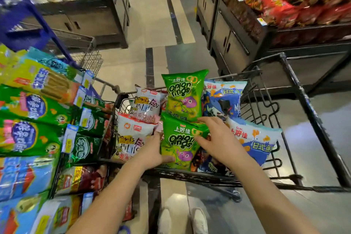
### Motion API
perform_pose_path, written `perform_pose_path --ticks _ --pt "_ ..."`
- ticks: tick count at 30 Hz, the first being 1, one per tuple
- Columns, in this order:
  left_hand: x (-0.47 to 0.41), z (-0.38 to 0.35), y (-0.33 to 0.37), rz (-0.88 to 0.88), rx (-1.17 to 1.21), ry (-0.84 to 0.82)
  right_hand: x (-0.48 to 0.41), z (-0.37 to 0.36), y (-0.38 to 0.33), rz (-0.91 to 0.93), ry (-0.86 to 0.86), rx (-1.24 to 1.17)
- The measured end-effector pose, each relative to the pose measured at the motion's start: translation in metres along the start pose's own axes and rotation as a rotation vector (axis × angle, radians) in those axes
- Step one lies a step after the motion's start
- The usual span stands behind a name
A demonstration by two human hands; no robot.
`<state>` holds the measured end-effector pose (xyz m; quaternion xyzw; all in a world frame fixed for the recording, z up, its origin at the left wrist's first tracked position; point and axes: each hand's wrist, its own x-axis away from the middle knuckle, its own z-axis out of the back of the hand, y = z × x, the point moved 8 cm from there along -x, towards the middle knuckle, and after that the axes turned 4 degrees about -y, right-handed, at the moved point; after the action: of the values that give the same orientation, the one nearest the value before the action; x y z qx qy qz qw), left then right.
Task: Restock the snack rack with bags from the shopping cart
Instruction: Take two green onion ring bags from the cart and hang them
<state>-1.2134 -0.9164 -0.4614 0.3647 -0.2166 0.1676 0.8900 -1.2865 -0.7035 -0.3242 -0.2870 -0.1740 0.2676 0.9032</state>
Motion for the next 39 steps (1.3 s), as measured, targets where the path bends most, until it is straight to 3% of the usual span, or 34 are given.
perform_pose_path --ticks 12,24,29,36,39 --pt "-0.019 -0.010 -0.007 0.008 0.156 -0.005 -0.031 0.002 0.001 -0.034 0.009 -0.011" --pt "0.001 0.045 -0.020 0.052 0.479 0.109 -0.069 0.024 0.000 -0.052 0.131 -0.133" --pt "0.010 0.081 -0.027 0.037 0.683 0.193 -0.099 0.023 0.010 -0.162 0.214 -0.358" --pt "0.022 0.114 -0.038 0.040 0.810 0.246 -0.144 -0.002 0.039 -0.479 0.081 -0.505" --pt "0.024 0.120 -0.043 0.049 0.857 0.253 -0.159 -0.011 0.039 -0.507 0.043 -0.520"
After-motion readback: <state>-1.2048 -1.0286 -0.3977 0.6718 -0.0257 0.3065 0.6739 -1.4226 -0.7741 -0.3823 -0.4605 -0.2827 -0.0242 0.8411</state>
